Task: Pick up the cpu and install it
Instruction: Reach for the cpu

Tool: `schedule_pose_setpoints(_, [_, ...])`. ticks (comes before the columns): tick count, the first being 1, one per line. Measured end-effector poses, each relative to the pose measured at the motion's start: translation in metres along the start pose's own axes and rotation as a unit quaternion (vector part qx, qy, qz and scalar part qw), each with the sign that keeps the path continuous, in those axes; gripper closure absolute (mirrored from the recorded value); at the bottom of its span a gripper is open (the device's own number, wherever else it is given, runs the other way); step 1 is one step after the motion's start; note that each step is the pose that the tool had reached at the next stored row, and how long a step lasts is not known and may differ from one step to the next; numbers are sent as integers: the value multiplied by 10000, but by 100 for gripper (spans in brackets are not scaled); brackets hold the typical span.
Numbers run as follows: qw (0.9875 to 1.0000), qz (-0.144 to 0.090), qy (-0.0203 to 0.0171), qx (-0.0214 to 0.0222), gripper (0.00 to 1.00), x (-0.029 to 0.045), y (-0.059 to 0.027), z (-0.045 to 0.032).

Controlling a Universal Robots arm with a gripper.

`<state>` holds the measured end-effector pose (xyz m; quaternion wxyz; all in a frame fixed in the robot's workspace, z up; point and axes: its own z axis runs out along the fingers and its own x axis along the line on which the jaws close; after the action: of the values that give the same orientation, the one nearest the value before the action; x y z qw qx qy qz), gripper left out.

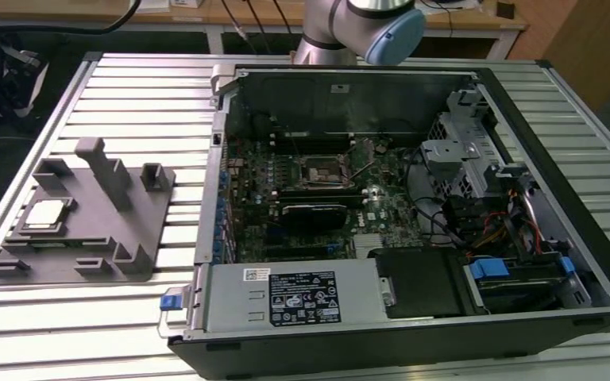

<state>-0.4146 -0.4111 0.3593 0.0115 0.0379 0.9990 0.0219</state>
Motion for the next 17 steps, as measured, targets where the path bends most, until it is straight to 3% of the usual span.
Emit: schedule_pose_setpoints(17, [10000,1,22,1,89,110,-50,282])
